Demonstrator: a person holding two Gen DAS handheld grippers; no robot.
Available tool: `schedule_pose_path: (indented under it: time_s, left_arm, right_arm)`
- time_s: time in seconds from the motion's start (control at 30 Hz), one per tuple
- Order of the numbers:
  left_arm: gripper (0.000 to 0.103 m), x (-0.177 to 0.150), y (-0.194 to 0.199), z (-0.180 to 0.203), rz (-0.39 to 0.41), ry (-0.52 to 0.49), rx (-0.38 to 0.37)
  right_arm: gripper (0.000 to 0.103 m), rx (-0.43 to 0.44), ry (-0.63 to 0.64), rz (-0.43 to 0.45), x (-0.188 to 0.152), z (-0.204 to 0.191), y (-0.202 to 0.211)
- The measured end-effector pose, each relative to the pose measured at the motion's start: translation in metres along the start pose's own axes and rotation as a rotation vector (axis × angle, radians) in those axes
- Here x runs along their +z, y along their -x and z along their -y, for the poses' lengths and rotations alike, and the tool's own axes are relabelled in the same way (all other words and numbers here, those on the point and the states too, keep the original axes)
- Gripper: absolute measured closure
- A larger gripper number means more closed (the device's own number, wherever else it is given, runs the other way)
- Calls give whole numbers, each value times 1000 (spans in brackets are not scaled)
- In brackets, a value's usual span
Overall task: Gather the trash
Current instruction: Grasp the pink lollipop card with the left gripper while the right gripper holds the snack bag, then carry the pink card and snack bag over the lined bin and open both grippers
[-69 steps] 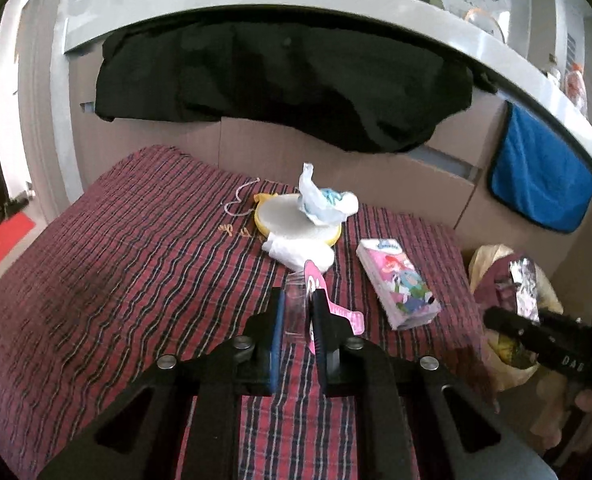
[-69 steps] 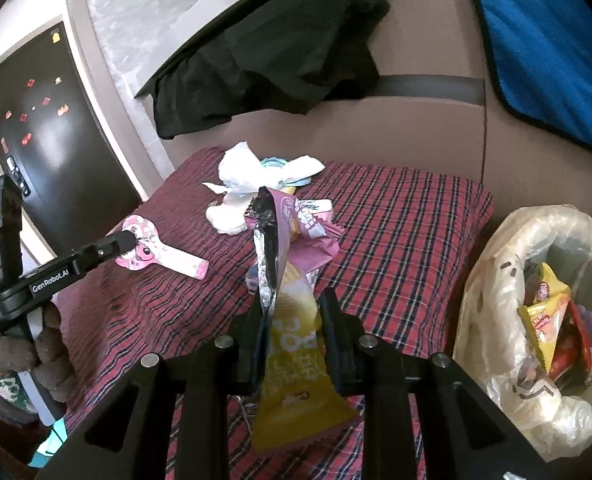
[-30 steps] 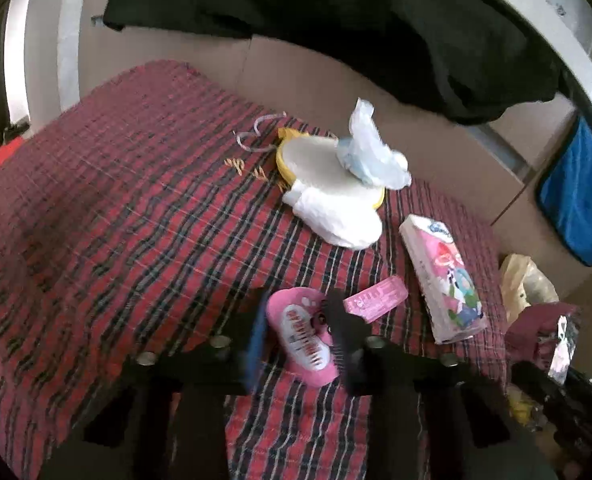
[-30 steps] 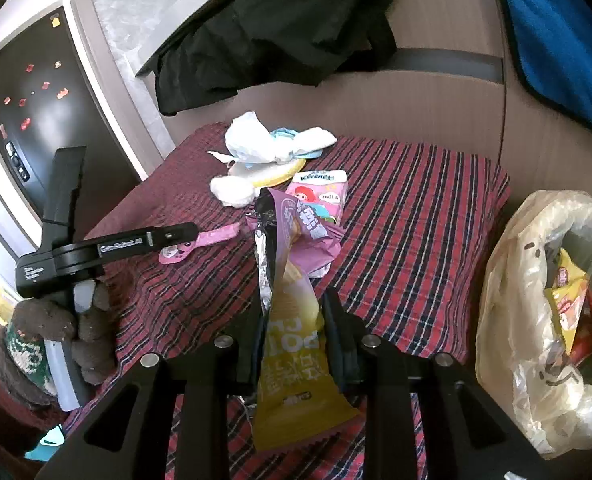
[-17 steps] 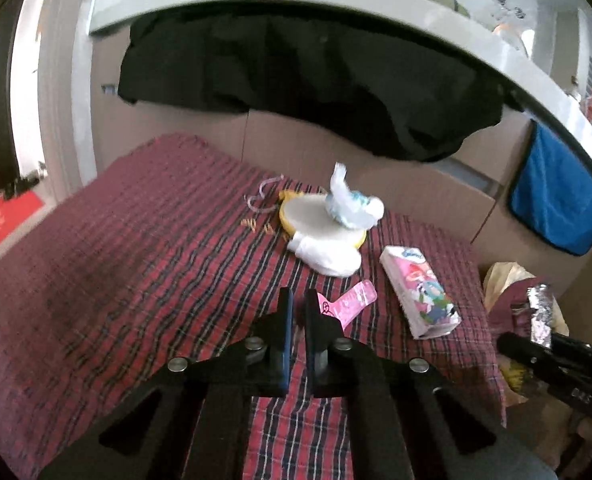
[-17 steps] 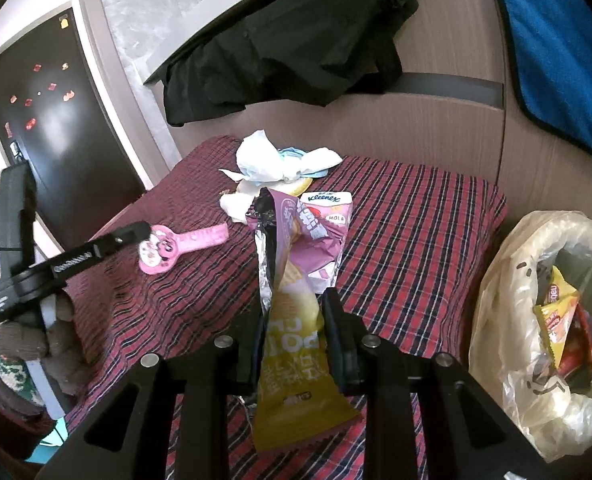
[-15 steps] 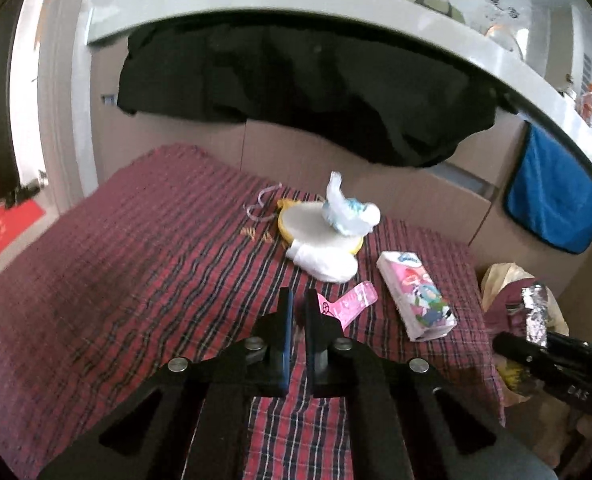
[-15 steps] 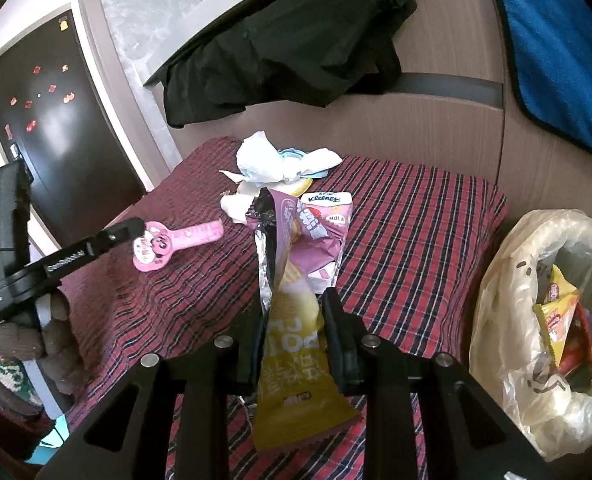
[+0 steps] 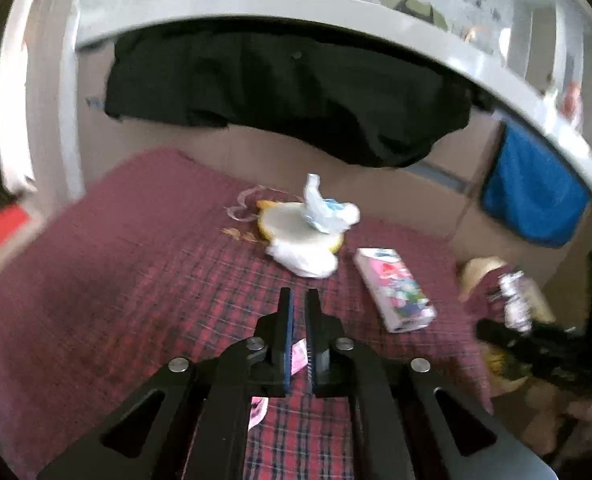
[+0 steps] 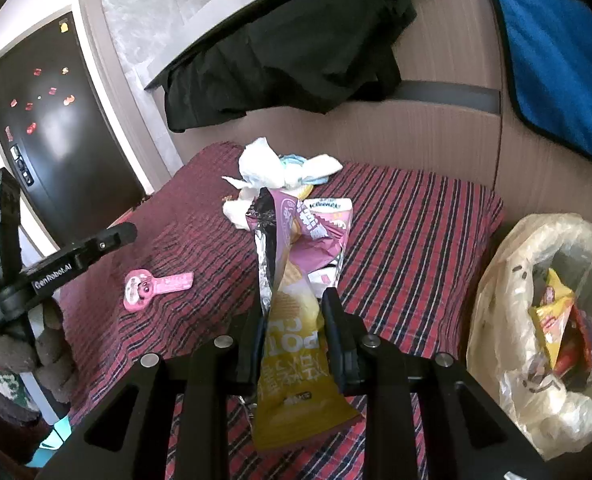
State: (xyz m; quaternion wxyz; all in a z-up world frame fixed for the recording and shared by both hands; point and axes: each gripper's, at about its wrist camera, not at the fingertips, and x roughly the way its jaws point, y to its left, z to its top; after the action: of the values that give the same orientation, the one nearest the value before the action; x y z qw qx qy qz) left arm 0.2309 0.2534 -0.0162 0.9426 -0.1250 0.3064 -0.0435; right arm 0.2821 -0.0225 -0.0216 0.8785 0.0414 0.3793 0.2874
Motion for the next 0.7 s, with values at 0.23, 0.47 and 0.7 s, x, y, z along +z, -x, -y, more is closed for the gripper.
schedule_pose_path:
  time_s: [0.23, 0.47, 0.7]
  left_arm:
    - [47, -17, -16, -21, -180, -218, -52]
    - [44, -36, -29, -29, -298, -409, -54]
    - [47, -37, -43, -21, -326, -388, -5]
  right_arm:
    - [77, -1, -9, -17, -5, 3, -2]
    - [77, 2, -24, -41, -6, 3, -9]
    - [77, 3, -9, -53, -6, -6, -14]
